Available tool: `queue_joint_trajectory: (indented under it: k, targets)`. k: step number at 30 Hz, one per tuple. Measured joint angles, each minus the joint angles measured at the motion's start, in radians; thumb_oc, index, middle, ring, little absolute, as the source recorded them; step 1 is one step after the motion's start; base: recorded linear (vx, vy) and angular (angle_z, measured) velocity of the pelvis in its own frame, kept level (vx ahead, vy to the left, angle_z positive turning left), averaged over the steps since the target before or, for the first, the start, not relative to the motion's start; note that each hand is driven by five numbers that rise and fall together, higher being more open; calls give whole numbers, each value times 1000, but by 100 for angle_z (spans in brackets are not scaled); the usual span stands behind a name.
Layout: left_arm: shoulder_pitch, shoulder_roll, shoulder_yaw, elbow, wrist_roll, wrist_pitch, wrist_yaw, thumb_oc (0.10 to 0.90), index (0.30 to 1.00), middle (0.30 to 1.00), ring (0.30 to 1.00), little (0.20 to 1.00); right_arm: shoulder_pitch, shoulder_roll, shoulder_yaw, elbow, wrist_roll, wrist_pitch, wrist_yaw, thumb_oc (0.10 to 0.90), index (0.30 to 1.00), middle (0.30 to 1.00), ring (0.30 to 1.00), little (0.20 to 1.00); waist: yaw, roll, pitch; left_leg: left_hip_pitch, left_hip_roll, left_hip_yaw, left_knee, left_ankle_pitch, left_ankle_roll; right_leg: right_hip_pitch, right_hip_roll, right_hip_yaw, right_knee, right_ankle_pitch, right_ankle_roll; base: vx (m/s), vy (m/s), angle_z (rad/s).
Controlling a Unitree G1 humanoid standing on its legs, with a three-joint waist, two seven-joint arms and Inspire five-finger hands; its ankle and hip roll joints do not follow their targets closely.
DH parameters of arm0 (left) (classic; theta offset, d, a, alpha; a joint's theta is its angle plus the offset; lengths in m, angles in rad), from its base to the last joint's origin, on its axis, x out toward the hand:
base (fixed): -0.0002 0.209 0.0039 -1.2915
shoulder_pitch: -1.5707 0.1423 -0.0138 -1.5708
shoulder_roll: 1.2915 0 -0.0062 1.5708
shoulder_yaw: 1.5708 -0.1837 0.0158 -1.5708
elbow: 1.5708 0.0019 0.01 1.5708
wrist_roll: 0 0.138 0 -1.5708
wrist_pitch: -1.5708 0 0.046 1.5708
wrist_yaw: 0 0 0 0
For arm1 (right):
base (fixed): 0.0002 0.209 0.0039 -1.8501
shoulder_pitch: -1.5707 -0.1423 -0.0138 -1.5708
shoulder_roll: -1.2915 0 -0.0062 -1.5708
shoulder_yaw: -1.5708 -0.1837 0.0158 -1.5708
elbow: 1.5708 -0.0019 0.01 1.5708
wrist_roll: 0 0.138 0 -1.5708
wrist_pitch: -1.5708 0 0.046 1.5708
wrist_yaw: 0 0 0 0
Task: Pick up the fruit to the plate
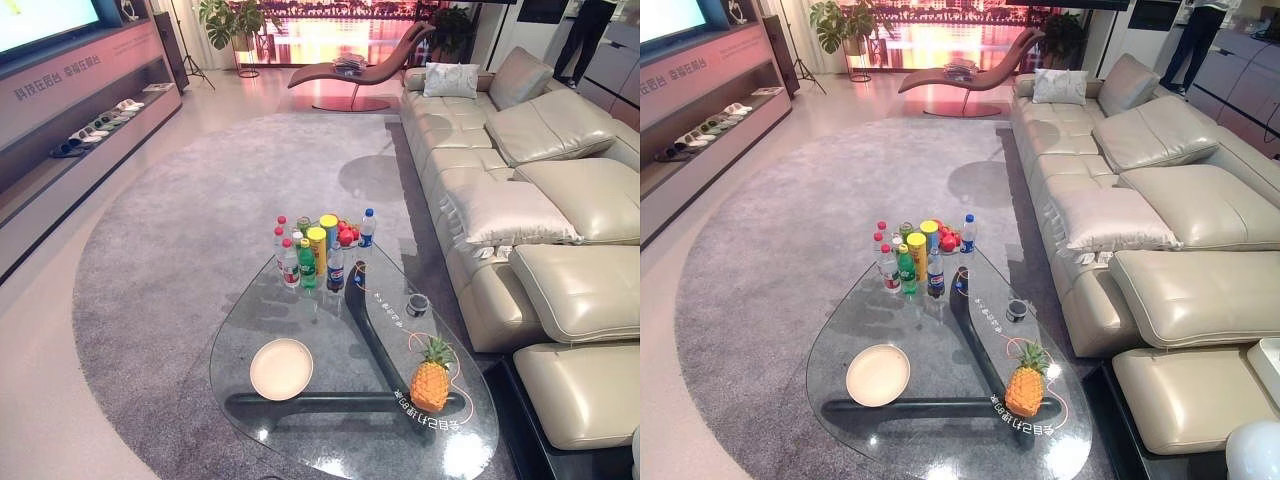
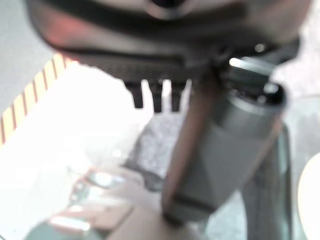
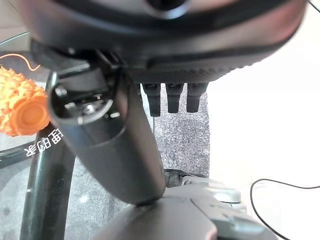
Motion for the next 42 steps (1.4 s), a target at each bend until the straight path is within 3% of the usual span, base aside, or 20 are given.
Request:
queue_joint_trajectory:
  k: [11,19,27,34,42]
  targets:
    - [2,1,1,2,2,-6,2,800,900,900,900,900,8,3,-1,1,0,0,-8,800,900,900,900,900,0,-7,4,-2,0,0,0,0,0,-2,0,1,0,0,0,0,0,0]
    - [2,3,4,2,2,-9,4,800,900,900,900,900,22,12,-3,2,5,-12,-91,800,900,900,900,900,0,-12,26,-7,0,2,6,-1,-2,-14,0,3,1,-3,5,0,0,0]
    - [-22,4,4,2,-1,-14,3,800,900,900,900,900,15,10,-69,17,75,-59,-224,800,900,900,900,900,-2,-8,75,-41,0,4,8,4,-5,-48,1,6,6,5,0,-22,-11,-1]
    - [-33,10,11,-1,0,-38,2,800,900,900,900,900,-19,4,-112,0,163,-147,-284,800,900,900,900,900,-1,-18,131,-43,1,5,11,4,-6,-49,3,6,6,4,1,9,-44,0]
    - [-59,37,3,-47,-11,-42,1,800,900,900,900,900,-61,3,-110,-264,216,-209,-375,800,900,900,900,900,0,-50,221,-126,-2,4,75,-2,-14,-101,6,5,8,26,-1,-77,-66,0]
